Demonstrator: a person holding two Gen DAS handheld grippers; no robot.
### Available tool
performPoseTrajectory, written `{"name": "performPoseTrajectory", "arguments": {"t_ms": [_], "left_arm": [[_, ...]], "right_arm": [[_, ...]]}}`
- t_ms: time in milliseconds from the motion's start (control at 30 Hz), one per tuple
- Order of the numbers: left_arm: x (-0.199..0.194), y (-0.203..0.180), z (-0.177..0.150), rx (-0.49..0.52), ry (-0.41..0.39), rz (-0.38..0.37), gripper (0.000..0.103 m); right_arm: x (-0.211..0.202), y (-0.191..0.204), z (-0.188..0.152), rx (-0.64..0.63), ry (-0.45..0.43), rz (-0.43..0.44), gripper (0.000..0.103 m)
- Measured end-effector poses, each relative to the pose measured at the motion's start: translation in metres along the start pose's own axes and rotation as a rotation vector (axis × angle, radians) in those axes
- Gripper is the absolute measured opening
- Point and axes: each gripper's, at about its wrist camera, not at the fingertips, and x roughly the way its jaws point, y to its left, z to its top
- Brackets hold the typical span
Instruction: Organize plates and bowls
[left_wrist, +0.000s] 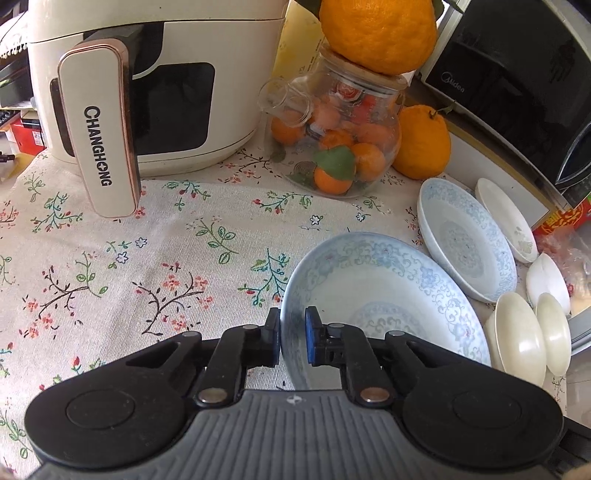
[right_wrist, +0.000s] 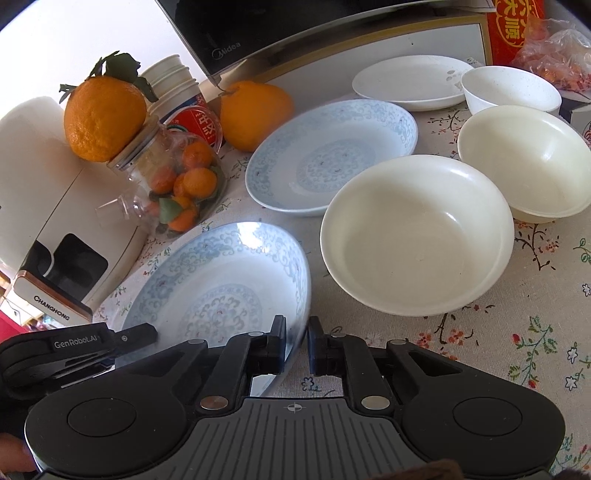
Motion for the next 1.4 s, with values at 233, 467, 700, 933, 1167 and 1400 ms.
{"name": "performPoseTrajectory", "arguments": {"t_ms": [233,467,700,933,1167,1400], "left_arm": [[-0.033,0.009,-0.014,-0.015,-0.021,-0.008,0.011],[-0.068,0.023,-0.041,-0.046,-0.023,-0.027,0.011],[-0.085,0.032,-0.062,-0.027,-0.022,-0.044,0.011],[-0.082,0.038,-0.083,-0.018,0.011,-0.022,0.011],[-0.074,0.038,-0.092,0.003,0.023,0.012,0.011],[-0.069,0.041,-0.094,0.009,0.02,0.035,0.011]], "right_arm": [[-0.021,0.008,-0.011,-0.039,0.007,0.031,0.012],[-0.051,0.015,-0.034,-0.098,0.024,0.065,0.012],[-0.068,0.021,-0.06,-0.189,0.033,0.063,0.014],[-0.073,0.024,-0.073,-0.209,0.035,0.044,0.014],[-0.063,0.022,-0.082,-0.23,0.061,0.013,0.014],[-0.056,0.024,-0.088,-0.233,0.097,0.009,0.015]]}}
